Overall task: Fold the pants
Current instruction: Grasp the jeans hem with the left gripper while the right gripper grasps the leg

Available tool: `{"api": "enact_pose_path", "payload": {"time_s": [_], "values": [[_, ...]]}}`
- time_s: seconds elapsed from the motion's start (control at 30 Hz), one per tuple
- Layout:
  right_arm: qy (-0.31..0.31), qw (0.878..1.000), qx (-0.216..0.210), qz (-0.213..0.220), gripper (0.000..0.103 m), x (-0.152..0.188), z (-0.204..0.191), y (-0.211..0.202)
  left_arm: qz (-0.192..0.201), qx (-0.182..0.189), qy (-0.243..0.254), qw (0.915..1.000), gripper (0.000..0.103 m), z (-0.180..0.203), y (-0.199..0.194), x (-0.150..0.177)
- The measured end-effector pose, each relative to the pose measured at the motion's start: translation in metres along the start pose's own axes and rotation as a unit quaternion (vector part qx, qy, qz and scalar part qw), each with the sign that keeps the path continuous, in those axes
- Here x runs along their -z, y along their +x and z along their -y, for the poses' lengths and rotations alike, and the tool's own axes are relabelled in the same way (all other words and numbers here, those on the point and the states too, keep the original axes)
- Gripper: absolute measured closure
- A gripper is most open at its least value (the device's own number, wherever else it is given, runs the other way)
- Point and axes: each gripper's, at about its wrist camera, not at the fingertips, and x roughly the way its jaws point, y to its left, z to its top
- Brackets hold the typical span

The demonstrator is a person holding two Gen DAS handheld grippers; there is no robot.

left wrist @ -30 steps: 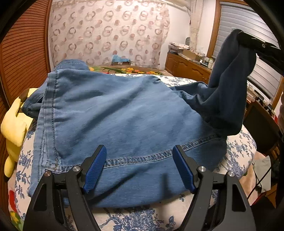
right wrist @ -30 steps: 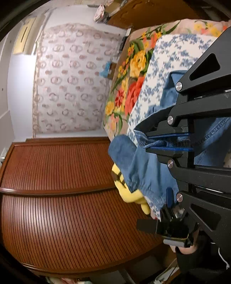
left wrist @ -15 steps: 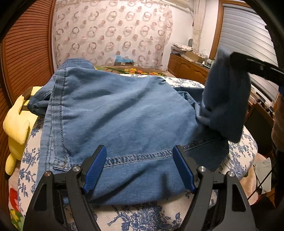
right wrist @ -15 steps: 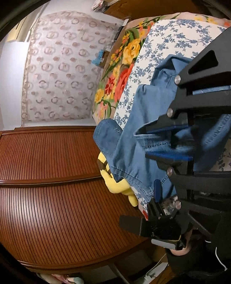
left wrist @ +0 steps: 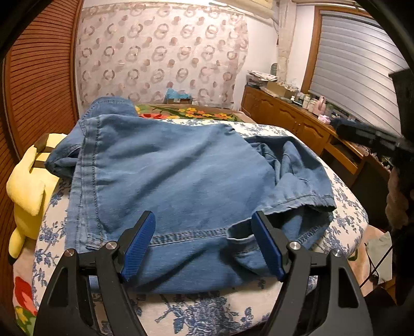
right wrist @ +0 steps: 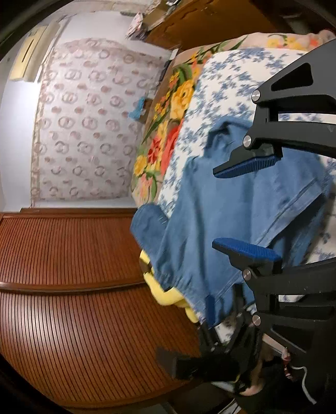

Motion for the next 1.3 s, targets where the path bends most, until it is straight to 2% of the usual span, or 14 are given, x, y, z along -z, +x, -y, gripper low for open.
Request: {"api": "enact_pose_path", "payload": {"time_s": [0.2, 0.47, 0.53, 0.7, 0.97, 1.0, 1.03, 1.07, 1.1, 1.13, 1.3], "values": [[0.035, 0.999, 0.02, -0.03, 0.051, 0.021, 0.008, 0.001, -0.018, 0.014, 0.012, 0.9997, 0.026, 0.011, 0.012, 0.004], [0.067, 0.995, 0.027, -0.065, 0.051, 0.033, 0.009, 0.014, -0.035, 0.032, 0.03, 0.9984, 0.026, 0.02, 0.025, 0.012], [0.073, 0.994, 0.025, -0.072, 0.051, 0.034, 0.008, 0.018, -0.031, 0.032, 0.029, 0.9986, 0.042, 0.02, 0.025, 0.012], [0.086, 0.993, 0.008, -0.084, 0.051, 0.036, 0.002, 0.026, -0.033, 0.041, 0.02, 0.9985, 0.058, 0.018, 0.026, 0.013], [0.1, 0.99, -0.017, -0.096, 0.051, 0.046, -0.001, 0.034, -0.039, 0.047, 0.038, 0.9974, 0.06, 0.027, 0.031, 0.016], [0.102, 0.99, -0.02, -0.098, 0.054, 0.045, 0.001, 0.039, -0.037, 0.046, 0.043, 0.9973, 0.071, 0.029, 0.032, 0.016], [0.102, 0.99, -0.022, -0.097, 0.068, 0.045, 0.003, 0.043, -0.036, 0.042, 0.044, 0.9975, 0.079, 0.03, 0.033, 0.016], [0.099, 0.99, -0.027, -0.098, 0.076, 0.045, 0.004, 0.045, -0.035, 0.043, 0.041, 0.9976, 0.082, 0.029, 0.033, 0.015], [0.092, 0.99, -0.028, -0.099, 0.09, 0.042, 0.005, 0.046, -0.035, 0.048, 0.039, 0.9975, 0.088, 0.029, 0.032, 0.014], [0.084, 0.991, -0.024, -0.098, 0.095, 0.038, 0.006, 0.046, -0.032, 0.049, 0.039, 0.9975, 0.089, 0.03, 0.03, 0.012], [0.041, 0.997, -0.018, -0.058, 0.098, -0.005, 0.008, 0.03, 0.008, 0.055, 0.03, 0.998, 0.09, 0.028, 0.004, -0.002]]}}
